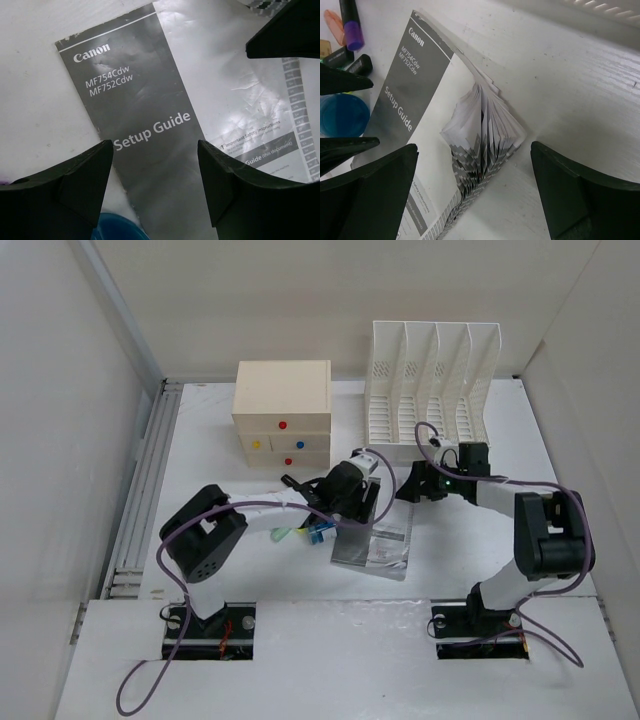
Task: Organize the desk
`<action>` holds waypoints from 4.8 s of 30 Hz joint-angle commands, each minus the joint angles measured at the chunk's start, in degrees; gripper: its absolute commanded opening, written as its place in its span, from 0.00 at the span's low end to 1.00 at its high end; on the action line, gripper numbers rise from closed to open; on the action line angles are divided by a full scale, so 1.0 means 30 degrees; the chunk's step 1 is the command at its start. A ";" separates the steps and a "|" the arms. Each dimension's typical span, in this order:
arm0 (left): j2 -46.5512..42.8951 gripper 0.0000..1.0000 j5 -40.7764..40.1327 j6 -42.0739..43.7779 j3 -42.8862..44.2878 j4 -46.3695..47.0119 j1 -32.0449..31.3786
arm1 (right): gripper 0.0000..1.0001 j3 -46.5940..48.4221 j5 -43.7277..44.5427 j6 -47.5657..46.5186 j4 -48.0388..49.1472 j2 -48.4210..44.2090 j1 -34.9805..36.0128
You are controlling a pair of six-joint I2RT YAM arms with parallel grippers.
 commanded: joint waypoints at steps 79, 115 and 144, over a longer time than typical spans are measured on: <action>-1.7801 0.93 -0.1173 0.1449 -0.2379 -0.1855 0.2518 | 0.00 1.7565 1.4092 -0.1070 -0.2441 -0.3010 0.2204; -1.8504 0.94 -0.1524 0.1625 -0.3111 -0.1855 0.2518 | 0.00 1.6836 2.4757 -0.4353 0.4938 0.0859 0.6743; -1.7361 0.94 -0.1231 0.1449 -0.3287 -0.1504 0.3456 | 0.00 1.2970 2.2095 -0.0073 0.7635 0.2822 0.6804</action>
